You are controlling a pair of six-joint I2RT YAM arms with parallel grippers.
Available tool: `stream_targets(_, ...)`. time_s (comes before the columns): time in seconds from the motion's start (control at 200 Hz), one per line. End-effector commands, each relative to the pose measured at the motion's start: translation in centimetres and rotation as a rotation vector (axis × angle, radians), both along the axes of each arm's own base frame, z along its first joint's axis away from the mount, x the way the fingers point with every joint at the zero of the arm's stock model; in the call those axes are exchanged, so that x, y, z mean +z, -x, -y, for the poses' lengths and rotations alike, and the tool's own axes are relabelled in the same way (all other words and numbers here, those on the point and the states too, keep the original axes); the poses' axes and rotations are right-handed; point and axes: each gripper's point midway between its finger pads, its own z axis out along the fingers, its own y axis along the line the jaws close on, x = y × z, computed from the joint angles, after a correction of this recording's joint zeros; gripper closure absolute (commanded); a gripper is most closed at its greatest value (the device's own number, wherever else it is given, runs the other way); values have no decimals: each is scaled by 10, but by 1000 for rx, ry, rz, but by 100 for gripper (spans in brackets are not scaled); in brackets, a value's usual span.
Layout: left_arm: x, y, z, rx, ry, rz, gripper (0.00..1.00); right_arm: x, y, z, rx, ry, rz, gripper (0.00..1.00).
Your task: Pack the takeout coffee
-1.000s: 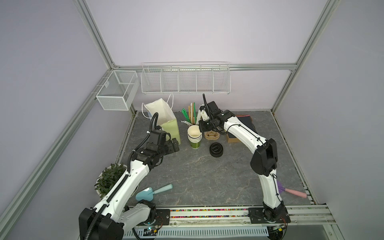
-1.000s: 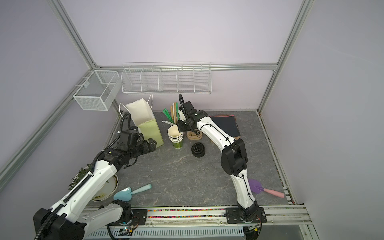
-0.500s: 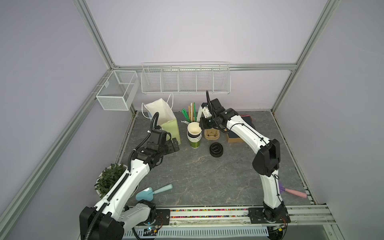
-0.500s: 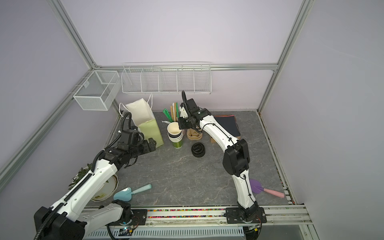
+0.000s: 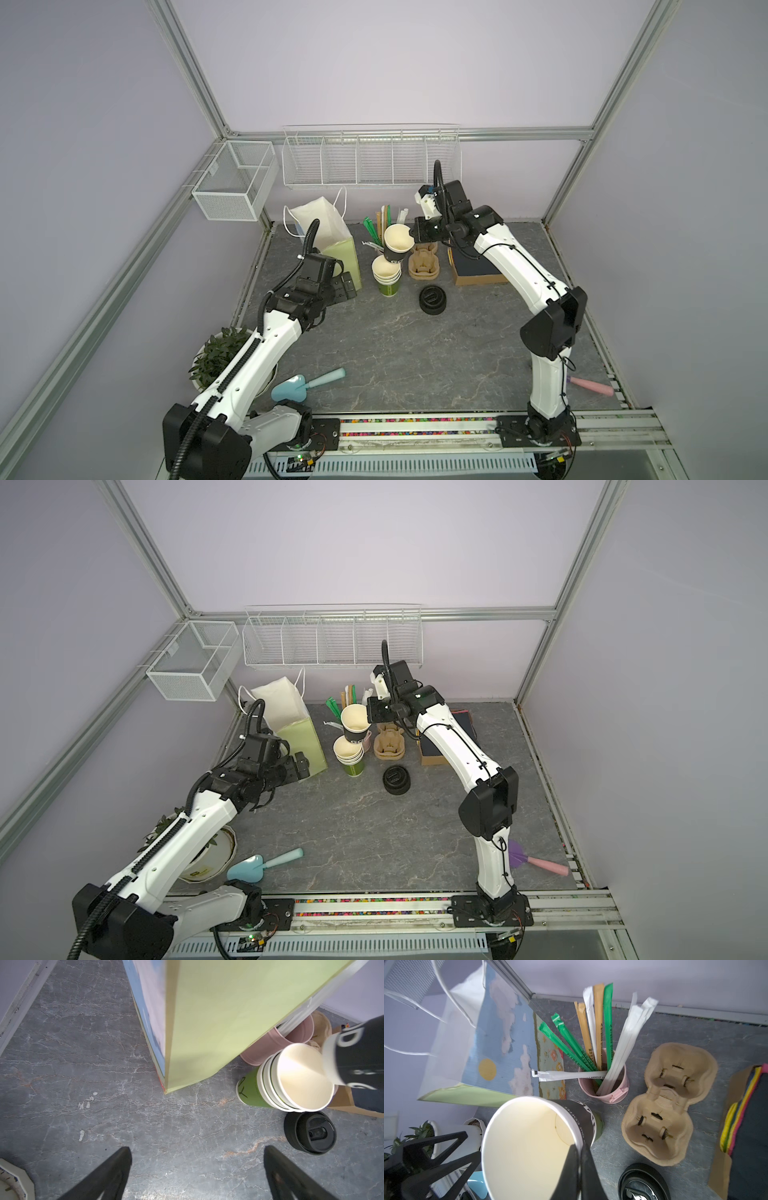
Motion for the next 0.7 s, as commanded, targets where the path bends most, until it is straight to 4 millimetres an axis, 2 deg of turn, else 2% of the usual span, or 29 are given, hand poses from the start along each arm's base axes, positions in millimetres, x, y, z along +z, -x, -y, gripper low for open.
stream_targets(0.0,14,-1,-2,22,-3,13,1,48,16,27,-31,-23,101,93)
stream_targets(0.135,19,-5,2,28,27,18,1,60,36,54,-57,-3,119,93)
stream_targets(0.245,25,-7,7,25,35,11,1,46,59,84,-108,52,126,93)
stream_targets(0.35,32,-6,12,41,68,37,1,13,84,126,-190,94,93,93)
stream_targets(0.455,42,-7,15,62,140,90,1,-32,107,163,-272,101,19,93)
stream_targets(0.565,49,-7,22,49,199,117,1,-71,126,187,-329,117,-50,93)
stream_targets(0.695,48,-8,28,35,208,118,1,-108,144,201,-361,151,-114,93)
